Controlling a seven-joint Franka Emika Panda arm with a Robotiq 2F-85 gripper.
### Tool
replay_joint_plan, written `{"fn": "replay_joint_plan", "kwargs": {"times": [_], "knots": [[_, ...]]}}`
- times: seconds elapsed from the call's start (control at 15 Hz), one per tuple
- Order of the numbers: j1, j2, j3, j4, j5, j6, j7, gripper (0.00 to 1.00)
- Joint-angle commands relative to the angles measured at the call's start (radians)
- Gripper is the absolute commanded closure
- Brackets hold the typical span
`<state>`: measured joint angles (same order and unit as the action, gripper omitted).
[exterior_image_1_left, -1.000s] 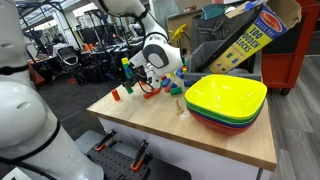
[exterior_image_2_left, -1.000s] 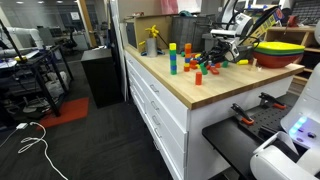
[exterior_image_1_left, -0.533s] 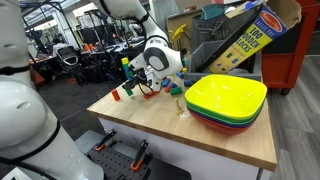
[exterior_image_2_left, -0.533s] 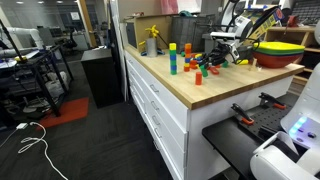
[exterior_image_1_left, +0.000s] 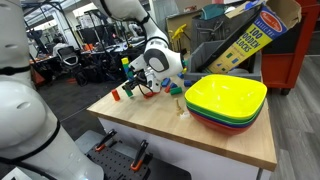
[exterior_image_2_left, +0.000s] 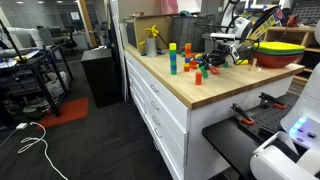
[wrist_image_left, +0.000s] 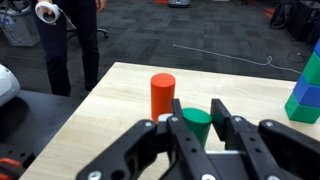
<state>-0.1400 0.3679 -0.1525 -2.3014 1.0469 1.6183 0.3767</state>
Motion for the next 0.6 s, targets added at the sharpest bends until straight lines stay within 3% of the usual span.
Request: {"fn": "replay_joint_plan", "kwargs": {"times": [0.0, 0.33, 0.53], "knots": [[-0.001, 0.008, -0.010, 0.012, 0.027, -0.023, -0.005, 0.40], [0.019, -0.031, -0.020, -0.006, -0.009, 0.050, -0.011, 0.05], [0.042, -0.102, -0.025, -0.040, -0.078, 0.156, -0.041, 0.00]]}}
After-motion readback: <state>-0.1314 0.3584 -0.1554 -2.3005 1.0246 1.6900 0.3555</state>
